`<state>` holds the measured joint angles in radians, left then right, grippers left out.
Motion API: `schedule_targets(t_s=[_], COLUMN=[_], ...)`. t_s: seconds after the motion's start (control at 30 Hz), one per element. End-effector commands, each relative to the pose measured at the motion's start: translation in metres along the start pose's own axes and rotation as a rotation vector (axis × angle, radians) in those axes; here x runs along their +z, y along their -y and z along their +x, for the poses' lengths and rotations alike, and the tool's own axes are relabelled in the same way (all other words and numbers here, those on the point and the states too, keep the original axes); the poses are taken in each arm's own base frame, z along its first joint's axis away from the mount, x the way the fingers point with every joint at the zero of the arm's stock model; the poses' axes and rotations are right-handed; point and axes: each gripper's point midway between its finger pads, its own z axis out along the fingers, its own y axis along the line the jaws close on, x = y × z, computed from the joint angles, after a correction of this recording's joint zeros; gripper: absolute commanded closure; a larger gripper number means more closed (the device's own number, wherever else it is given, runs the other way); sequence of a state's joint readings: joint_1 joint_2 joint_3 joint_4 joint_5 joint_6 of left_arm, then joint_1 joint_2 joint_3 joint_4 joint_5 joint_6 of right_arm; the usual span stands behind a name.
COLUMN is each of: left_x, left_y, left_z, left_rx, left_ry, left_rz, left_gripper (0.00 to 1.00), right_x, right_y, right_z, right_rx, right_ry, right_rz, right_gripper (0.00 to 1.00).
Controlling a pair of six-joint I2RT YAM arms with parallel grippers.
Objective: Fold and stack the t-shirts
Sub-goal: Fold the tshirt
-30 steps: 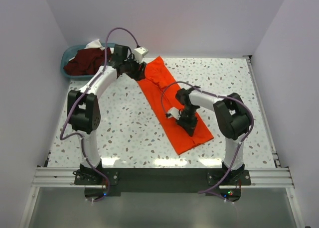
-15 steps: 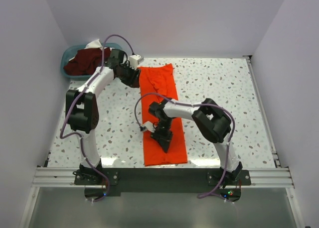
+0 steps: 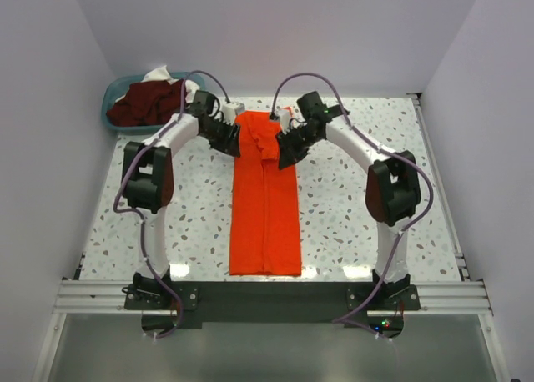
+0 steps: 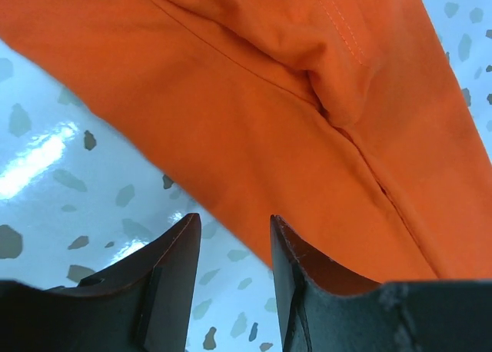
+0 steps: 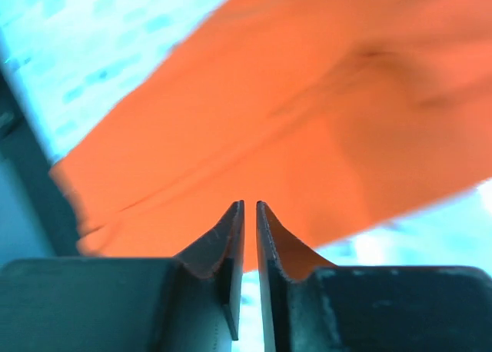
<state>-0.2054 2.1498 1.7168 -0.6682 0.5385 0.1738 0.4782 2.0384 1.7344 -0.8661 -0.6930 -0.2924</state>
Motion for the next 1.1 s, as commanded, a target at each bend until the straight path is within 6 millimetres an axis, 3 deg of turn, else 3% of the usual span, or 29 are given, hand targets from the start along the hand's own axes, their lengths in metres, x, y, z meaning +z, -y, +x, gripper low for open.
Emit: schedule_targets(t_s=[0.0, 0.07, 0.23, 0.27, 0.43, 0.7, 0.93, 1.07], left_x=[0.006, 0.015, 0.030, 0.031, 0.049, 0.075, 0.081, 0.083], left_y=[0.018, 0.021, 0.014, 0.009, -0.009, -0.043, -0.057, -0.065], left_z=[-0.017, -0.015, -0.012, -0.013, -0.015, -0.029, -0.054, -0.061], left_rx=[-0.006, -0.012, -0.063, -0.065, -0.075, -0.054, -0.021, -0.007], left_ry=[0.044, 0.047, 0.045, 0.051, 0.038, 0.048, 0.099, 0.114], left_rz=[0.064, 0.065, 0.047, 0.024, -0.013, -0.081, -0.110, -0.140], left_gripper=[0.54, 0.55, 0.56, 0.57, 0.59, 0.60, 0.59, 0.56], right_x=[-0.004, 0.000, 0.011, 0.021, 0.026, 0.031, 0.025, 0.021], right_y=[0.057, 0.092, 0.131, 0.140, 0.180, 0.218, 0.246, 0.253], right_z=[-0.032, -0.043, -0.063, -0.057, -0.041, -0.038, -0.062, -0.076], right_rx=[0.029, 0.049, 0.072, 0.085, 0.124, 0.140, 0.153, 0.130], right_ry=[0.076, 0.114, 0.196, 0.175, 0.130, 0.124, 0.170, 0.211], right_rz=[0.230, 0.318, 0.424, 0.430, 0.572, 0.686, 0.758, 0.776], right_gripper=[0.87, 0.91, 0.94, 0.94, 0.98, 1.00, 1.00, 0.99])
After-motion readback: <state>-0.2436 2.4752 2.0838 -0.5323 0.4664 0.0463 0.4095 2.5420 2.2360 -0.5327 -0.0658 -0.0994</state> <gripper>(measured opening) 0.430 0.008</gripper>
